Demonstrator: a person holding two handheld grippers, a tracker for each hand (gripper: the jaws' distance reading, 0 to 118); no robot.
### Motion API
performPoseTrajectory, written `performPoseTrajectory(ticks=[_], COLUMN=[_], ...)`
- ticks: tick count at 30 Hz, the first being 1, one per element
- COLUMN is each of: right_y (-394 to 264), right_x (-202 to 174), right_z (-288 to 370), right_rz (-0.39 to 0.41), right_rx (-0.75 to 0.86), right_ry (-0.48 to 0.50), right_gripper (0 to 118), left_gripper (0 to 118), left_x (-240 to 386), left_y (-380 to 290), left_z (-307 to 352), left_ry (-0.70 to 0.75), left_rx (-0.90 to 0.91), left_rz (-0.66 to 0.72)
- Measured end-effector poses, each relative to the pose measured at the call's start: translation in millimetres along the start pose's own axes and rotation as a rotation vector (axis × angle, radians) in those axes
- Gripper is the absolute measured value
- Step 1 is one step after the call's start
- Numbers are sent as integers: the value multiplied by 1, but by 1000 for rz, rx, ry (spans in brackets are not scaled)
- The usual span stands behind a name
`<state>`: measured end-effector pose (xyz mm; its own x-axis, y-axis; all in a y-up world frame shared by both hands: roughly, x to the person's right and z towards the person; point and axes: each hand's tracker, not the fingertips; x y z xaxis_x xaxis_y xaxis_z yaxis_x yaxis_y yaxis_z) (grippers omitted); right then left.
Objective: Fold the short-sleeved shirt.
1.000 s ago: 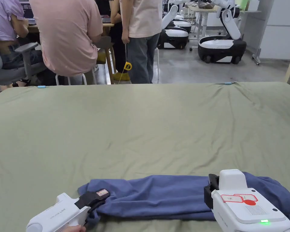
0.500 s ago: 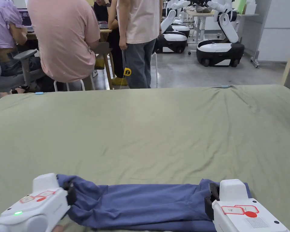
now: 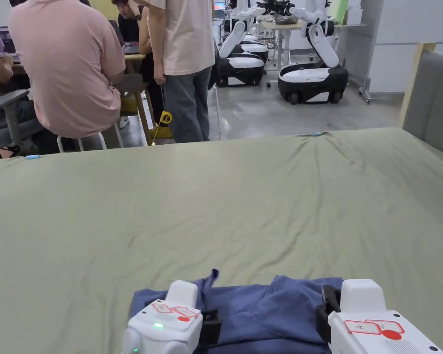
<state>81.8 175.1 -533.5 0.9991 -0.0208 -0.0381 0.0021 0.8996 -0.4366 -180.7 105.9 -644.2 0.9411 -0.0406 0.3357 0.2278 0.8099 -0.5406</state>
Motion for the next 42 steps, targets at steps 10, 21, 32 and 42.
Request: performPoseTrajectory(ticks=[10,21,32,42], right_y=[-2,-3,4,1], right_x=[5,12,-31,-46], right_z=[-2,-3,-19,-32], right_rz=[-57,-69,-23,1], right_rx=[6,-8,-31,-59], right_ry=[40,27,113,150], right_gripper=[0,0,0,0], left_gripper=[0,0,0,118], left_x=[-89,-15,-87,-145], left_y=[6,-28,-23,-76], left_z=[19,-31,26,17], left_ry=[-133,-347,-153,-264], left_rx=[-9,-141,-12,46], left_rz=[559,549,574,998])
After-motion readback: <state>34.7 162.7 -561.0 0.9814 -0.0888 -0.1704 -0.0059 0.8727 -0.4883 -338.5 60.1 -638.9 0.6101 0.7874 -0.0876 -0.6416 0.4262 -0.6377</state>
